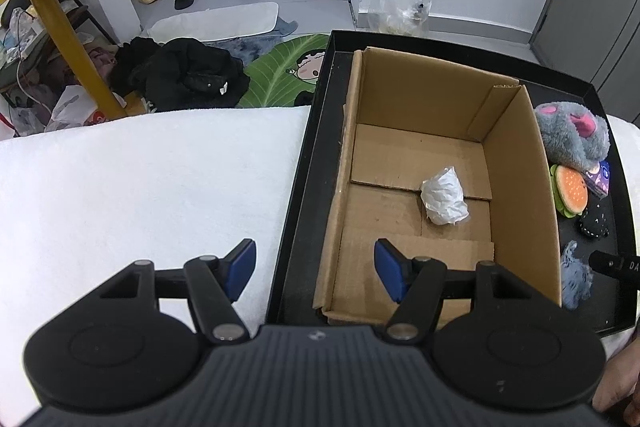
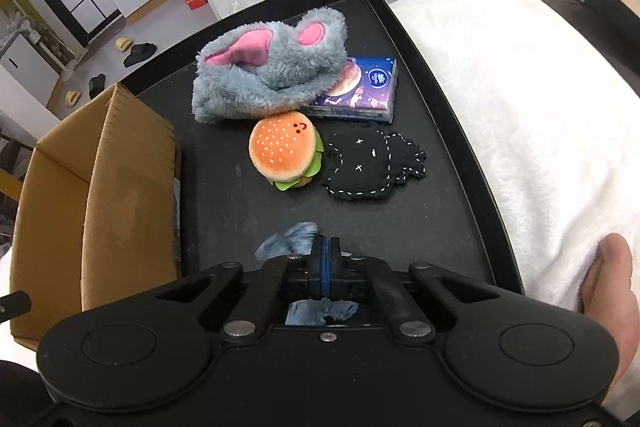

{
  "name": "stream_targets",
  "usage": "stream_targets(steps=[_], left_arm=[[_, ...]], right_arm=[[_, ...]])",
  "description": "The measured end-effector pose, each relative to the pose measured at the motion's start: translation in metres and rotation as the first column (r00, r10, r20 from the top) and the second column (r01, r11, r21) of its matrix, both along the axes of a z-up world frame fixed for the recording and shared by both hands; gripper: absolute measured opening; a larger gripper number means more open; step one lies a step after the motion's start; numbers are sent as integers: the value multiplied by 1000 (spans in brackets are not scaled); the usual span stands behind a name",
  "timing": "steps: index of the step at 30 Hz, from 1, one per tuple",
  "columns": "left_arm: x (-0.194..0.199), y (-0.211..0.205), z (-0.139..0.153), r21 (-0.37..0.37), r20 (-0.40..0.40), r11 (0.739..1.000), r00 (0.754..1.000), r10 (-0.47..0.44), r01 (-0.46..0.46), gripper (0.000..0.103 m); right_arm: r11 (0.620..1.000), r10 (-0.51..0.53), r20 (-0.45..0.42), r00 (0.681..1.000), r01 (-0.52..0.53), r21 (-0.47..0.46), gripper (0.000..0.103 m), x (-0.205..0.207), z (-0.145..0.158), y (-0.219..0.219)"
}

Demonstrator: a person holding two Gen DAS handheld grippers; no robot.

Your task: Organize soft objects

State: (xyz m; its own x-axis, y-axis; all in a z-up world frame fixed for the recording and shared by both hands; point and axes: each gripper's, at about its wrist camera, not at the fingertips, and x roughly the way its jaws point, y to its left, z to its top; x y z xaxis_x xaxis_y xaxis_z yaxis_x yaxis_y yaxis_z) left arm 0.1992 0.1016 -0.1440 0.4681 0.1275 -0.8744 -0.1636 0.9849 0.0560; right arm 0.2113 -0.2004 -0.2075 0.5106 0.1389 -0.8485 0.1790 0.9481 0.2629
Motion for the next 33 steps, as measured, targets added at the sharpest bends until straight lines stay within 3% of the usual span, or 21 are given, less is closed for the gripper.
stream_targets(steps=[4,6,8,10,13,16,19,21,23,24,33], left_arm=[[-2,3,0,-14,4,1000,1000,3,-2,64],[-3,5,1,-25,9,1000,1000,6,-6,64],[-3,6,2,-34,14,999,1000,10,-9,64],[-4,7,2,-40,18,999,1000,10,-9,64],[-4,7,2,-41,19,999,1000,8,-7,64],[-3,8,1,-47,15,999,1000,10,-10,64],[-2,10,0,-58,11,998,1000,16,-15,64],[-2,10,0,-61,10,998,1000,18,-18,64],[-1,11,0,-62,10,998,1000,17,-16,64],[-1,11,0,-62,11,998,1000,16,-15,64],[-2,10,0,-57,14,998,1000,20,-19,64]], right_arm=[[1000,0,-21,1000,0,-9,0,2,-1,1],[1000,-4,-27,1000,4,-8,11,3,1,2],[999,13,-11,1000,-14,-31,63,3,4,7],[997,37,13,999,-36,-75,78,3,6,15],[985,110,-4,994,-110,-133,80,6,0,32],[964,165,-28,986,-167,-205,75,10,-11,48],[956,179,-47,983,-185,-228,43,11,-17,53],[963,165,-31,986,-168,-210,30,9,-15,48],[964,155,-27,987,-158,-212,5,9,-13,45],[967,152,-26,988,-154,-202,0,10,-12,41],[994,96,-14,995,-97,-45,0,10,-9,21]])
